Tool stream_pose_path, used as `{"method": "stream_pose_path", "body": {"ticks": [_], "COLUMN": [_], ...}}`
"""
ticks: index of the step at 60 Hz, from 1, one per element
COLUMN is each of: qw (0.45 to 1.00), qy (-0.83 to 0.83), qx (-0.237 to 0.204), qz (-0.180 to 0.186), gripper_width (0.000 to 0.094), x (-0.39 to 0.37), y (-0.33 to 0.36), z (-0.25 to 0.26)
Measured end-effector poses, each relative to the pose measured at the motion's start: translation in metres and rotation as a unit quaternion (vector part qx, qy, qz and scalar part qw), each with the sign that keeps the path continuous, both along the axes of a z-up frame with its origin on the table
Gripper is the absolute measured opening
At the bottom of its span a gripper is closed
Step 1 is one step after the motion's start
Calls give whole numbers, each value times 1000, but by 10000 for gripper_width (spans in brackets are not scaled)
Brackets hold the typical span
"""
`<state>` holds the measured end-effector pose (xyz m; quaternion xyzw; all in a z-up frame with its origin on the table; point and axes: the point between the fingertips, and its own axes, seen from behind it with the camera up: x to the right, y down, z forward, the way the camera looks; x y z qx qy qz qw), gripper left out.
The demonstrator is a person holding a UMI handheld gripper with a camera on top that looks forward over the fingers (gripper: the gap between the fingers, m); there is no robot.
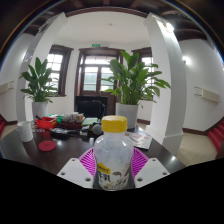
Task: Pour water
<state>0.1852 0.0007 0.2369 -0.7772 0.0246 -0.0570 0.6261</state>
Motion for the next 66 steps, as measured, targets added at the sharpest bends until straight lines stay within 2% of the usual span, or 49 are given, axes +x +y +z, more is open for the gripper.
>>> {"method": "stream_pose_path", "body": {"ticks": [11, 15, 19, 24, 28, 36, 47, 58, 66], "qw": [999, 997, 991, 977, 958, 910, 799, 676, 561], "qy": [-38, -72, -118, -202, -268, -387, -567, -703, -799], "qx": [-18, -30, -39, -45, -42, -29, -2, 32, 45], "qz": [2, 13, 40, 61, 93, 148, 199, 217, 212], "gripper_width": [408, 409, 408, 408, 409, 406, 410, 412, 412], "x": [2, -6, -18, -51, -76, -140, -187, -217, -197], "y": [16, 30, 61, 74, 107, 161, 213, 253, 297], "z": [11, 15, 35, 35, 57, 62, 71, 77, 67]}}
